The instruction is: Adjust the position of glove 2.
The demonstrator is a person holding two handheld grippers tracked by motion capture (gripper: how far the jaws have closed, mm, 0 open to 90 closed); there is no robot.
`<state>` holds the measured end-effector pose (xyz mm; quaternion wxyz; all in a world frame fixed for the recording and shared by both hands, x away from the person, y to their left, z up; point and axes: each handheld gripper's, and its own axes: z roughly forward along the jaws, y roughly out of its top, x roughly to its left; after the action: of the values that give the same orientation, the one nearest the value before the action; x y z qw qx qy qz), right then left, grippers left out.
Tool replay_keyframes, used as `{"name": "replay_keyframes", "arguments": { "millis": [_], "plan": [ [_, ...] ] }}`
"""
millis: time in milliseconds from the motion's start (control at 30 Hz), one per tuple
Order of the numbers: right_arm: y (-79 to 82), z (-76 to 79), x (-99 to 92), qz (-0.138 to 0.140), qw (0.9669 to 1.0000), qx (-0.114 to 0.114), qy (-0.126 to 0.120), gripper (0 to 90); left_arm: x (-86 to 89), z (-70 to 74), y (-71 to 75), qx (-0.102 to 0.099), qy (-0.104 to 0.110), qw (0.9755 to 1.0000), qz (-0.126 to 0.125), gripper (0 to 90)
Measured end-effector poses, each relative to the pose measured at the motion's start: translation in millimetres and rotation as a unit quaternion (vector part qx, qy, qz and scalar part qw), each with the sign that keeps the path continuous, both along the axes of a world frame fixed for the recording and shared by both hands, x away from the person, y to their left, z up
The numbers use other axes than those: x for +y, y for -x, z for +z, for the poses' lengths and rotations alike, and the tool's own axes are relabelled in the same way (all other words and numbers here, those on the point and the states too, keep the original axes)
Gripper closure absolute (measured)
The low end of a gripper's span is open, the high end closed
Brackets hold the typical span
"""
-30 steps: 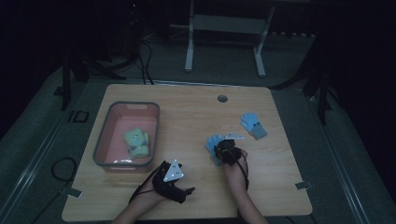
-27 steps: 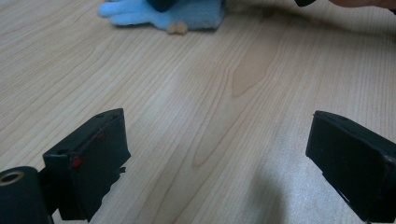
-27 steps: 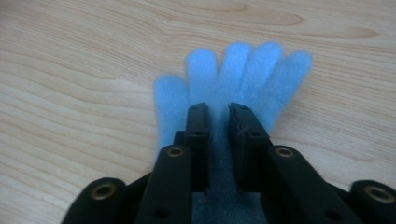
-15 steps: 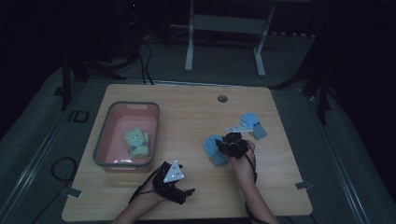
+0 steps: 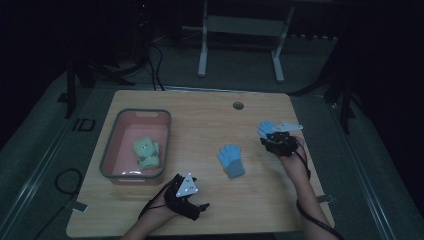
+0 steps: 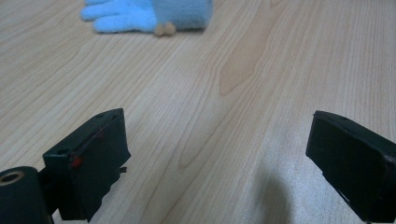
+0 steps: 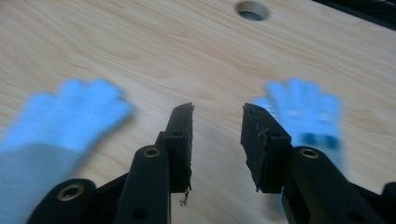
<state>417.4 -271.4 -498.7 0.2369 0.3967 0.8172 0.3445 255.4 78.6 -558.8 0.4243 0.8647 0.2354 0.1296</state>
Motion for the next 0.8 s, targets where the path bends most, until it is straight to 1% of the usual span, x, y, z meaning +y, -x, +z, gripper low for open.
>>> {"name": "replay_keyframes", "arguments": {
  "millis": [100,200,267,300,400,467,567,667,767,800],
  "plan": [
    [-12.5,3.2,-18.6,0.002,1.0,-0.005,0.007,65.7,0.1,-0.2,0.2,0.0,-0.001,1.0,-0.002,5.7],
    [-27.2,4.4,-33.7,0.005,1.0,-0.002,0.003,66.9,-0.6,-0.6,1.0,-0.003,-0.002,1.0,-0.005,5.7],
    [-37.3,2.2,-40.5,0.012,0.9999,0.009,-0.008,67.0,-1.1,-0.8,1.1,-0.004,-0.005,1.0,-0.006,5.7],
    [-42.3,0.4,-42.8,0.011,0.9998,0.013,-0.009,67.0,-1.2,-0.9,1.1,-0.004,-0.005,1.0,-0.006,5.7],
    [-55.1,-7.5,-44.9,0.009,0.9996,0.024,-0.013,65.6,-1.0,-1.5,0.7,-0.003,-0.004,1.0,-0.004,5.7],
    [-61.9,-14.1,-43.4,0.008,0.9994,0.032,-0.005,64.5,-1.0,-2.5,0.6,-0.001,-0.003,1.0,-0.002,5.7],
    [-70.5,-24.9,-42.3,0.006,0.9991,0.041,-0.002,63.5,-0.2,-3.3,0.6,0.002,-0.004,1.0,0.0,5.7],
    [-76.8,-35.0,-42.4,0.0,0.9986,0.053,-0.008,63.3,0.4,-4.7,0.1,0.007,0.004,1.0,0.003,5.7],
    [-79.8,-44.7,-41.3,-0.007,0.9983,0.059,0.001,62.4,-0.6,-5.8,0.5,0.005,0.0,1.0,0.001,5.8],
    [-79.3,-46.3,-40.8,-0.009,0.9984,0.055,-0.002,62.4,-0.9,-5.8,0.7,0.005,-0.002,1.0,0.001,5.7]
  ]
}}
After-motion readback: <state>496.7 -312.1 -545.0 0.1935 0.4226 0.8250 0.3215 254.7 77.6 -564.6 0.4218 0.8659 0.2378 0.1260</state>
